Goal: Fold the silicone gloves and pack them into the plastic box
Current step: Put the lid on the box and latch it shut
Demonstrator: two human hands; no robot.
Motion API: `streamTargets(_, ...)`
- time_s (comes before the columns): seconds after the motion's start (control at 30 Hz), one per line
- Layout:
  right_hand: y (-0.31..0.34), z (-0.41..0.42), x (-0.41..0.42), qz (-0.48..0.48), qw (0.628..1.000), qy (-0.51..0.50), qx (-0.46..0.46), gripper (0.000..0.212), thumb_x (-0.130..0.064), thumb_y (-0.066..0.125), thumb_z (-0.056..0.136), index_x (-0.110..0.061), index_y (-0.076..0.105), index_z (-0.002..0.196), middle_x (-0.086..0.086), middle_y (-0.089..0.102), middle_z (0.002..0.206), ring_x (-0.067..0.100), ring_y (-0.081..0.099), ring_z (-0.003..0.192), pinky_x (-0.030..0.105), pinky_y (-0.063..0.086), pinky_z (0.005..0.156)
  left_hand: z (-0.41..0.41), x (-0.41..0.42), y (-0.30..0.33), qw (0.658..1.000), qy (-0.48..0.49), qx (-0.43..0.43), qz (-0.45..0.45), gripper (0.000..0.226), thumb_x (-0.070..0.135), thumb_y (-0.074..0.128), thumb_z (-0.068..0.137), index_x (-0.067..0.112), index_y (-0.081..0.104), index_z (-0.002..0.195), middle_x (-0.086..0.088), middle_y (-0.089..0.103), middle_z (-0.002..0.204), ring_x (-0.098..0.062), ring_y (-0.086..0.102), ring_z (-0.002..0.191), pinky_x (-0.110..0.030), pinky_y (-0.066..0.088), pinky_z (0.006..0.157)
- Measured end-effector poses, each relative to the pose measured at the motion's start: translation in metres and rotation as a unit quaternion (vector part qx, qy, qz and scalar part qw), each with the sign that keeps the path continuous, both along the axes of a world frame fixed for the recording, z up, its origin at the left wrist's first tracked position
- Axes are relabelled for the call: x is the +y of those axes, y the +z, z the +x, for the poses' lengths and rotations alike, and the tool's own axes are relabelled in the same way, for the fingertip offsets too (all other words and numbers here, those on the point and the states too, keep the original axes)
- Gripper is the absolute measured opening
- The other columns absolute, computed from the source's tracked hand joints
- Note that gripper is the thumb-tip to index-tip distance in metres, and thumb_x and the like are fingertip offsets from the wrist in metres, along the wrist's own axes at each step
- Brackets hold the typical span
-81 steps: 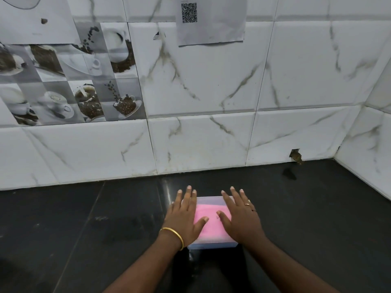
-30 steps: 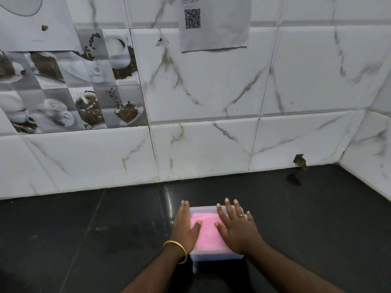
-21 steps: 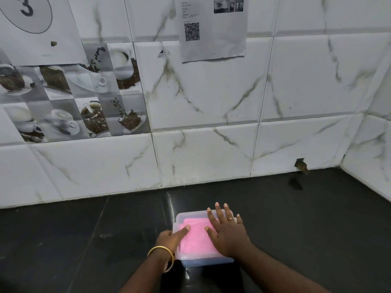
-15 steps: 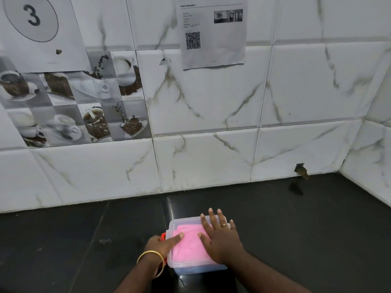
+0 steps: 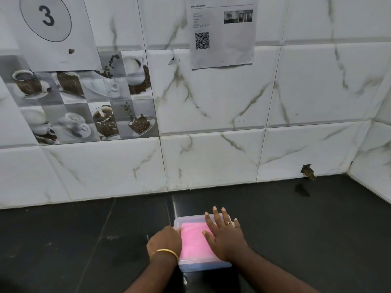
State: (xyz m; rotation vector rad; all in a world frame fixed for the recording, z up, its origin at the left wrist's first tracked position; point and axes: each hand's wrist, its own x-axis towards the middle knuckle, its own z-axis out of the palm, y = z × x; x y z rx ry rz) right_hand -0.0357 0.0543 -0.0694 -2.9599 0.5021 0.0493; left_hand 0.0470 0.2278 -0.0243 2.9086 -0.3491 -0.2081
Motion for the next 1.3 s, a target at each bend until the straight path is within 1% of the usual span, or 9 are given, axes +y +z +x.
streamTargets(0.17, -0.006, 0.003, -0.002, -0.004, 1.0, 0.003, 0.005, 0.068, -0.067, 0.004, 0.092, -0.039, -0.007, 0.154, -0.004, -0.012, 0.166, 0.026, -0.013, 0.152, 0.059, 0.001, 0.119, -0.005, -0.007, 0.002, 0.992, -0.061, -0.051, 0.093, 0.035, 0.021, 0.035, 0.098, 0.017, 0.063, 0.118, 0.0, 0.07, 0.116, -0.02, 0.066, 0.109, -0.029, 0.051, 0.085)
streamTargets(0.43, -0.005, 0.002, -0.002, -0.007, 1.0, 0.0, 0.006, 0.068, -0.068, 0.005, 0.092, -0.04, -0.006, 0.154, -0.005, -0.011, 0.166, 0.025, -0.013, 0.152, 0.058, 0.003, 0.119, -0.004, -0.017, 0.008, 0.942, -0.147, -0.089, 0.288, 0.038, 0.013, 0.037, 0.095, 0.008, 0.063, 0.122, -0.014, 0.066, 0.119, -0.036, 0.062, 0.105, -0.043, 0.049, 0.081)
streamTargets(0.53, -0.001, 0.0, -0.002, 0.004, 1.0, 0.003, -0.002, 0.068, -0.068, 0.008, 0.093, -0.04, -0.005, 0.154, -0.005, -0.011, 0.166, 0.024, -0.014, 0.152, 0.057, 0.004, 0.119, -0.004, -0.025, 0.021, 0.951, -0.187, -0.072, 0.234, 0.066, 0.03, 0.042, 0.093, 0.002, 0.024, 0.149, -0.026, 0.023, 0.156, -0.047, 0.029, 0.139, -0.058, 0.036, 0.103)
streamTargets(0.7, 0.004, -0.008, 0.0, 0.084, 0.993, -0.009, -0.083, 0.07, -0.066, 0.028, 0.093, -0.036, 0.016, 0.155, -0.009, 0.009, 0.166, 0.016, -0.002, 0.153, 0.048, 0.01, 0.121, -0.006, -0.056, 0.032, 0.908, -0.351, 0.133, 0.186, 0.136, 0.05, 0.08, 0.066, 0.008, -0.018, 0.151, -0.018, -0.02, 0.16, -0.037, -0.009, 0.149, -0.053, 0.01, 0.121)
streamTargets(0.87, 0.004, -0.027, -0.003, 0.317, 0.885, -0.191, -0.282, 0.09, -0.045, 0.075, 0.081, -0.023, 0.027, 0.154, -0.002, 0.031, 0.159, 0.019, 0.029, 0.146, 0.037, 0.027, 0.117, -0.015, -0.081, 0.022, 0.907, -0.31, 0.164, 0.234, 0.144, 0.042, 0.09, 0.058, 0.011, -0.015, 0.152, -0.019, -0.016, 0.161, -0.049, 0.011, 0.145, -0.059, 0.029, 0.114)
streamTargets(0.93, 0.004, -0.038, -0.01, 0.431, 0.807, -0.313, -0.256, 0.098, -0.049, 0.079, 0.075, -0.017, 0.029, 0.153, 0.01, 0.039, 0.155, 0.029, 0.042, 0.138, 0.045, 0.04, 0.11, -0.017, -0.085, 0.021, 0.903, -0.295, 0.18, 0.254, 0.143, 0.042, 0.09, 0.057, 0.015, -0.013, 0.152, -0.018, -0.011, 0.162, -0.05, 0.009, 0.145, -0.061, 0.026, 0.115)
streamTargets(1.03, 0.007, -0.055, -0.016, 0.596, 0.709, -0.367, -0.089, 0.09, -0.074, 0.073, 0.06, -0.014, 0.06, 0.126, 0.014, 0.066, 0.125, 0.035, 0.061, 0.114, 0.046, 0.051, 0.095, -0.018, -0.089, 0.024, 0.894, -0.312, 0.167, 0.273, 0.138, 0.062, 0.084, 0.051, 0.019, 0.003, 0.154, -0.019, 0.013, 0.16, -0.043, 0.026, 0.142, -0.057, 0.029, 0.114)
streamTargets(1.1, 0.009, -0.061, -0.02, 0.637, 0.686, -0.351, -0.03, 0.08, -0.078, 0.069, 0.059, -0.018, 0.069, 0.111, 0.008, 0.074, 0.109, 0.028, 0.065, 0.106, 0.038, 0.051, 0.084, -0.019, -0.092, 0.029, 0.889, -0.33, 0.151, 0.279, 0.126, 0.067, 0.079, 0.055, 0.018, 0.016, 0.153, -0.016, 0.03, 0.154, -0.038, 0.035, 0.137, -0.055, 0.031, 0.113)
streamTargets(1.3, 0.009, -0.055, -0.03, 0.635, 0.693, -0.331, -0.081, 0.054, -0.057, 0.073, 0.077, -0.013, 0.068, 0.107, 0.008, 0.074, 0.102, 0.027, 0.066, 0.101, 0.039, 0.054, 0.081, -0.025, -0.099, 0.04, 0.887, -0.328, 0.153, 0.288, 0.107, 0.059, 0.079, 0.064, 0.016, 0.031, 0.149, -0.014, 0.042, 0.145, -0.037, 0.038, 0.136, -0.054, 0.03, 0.114)
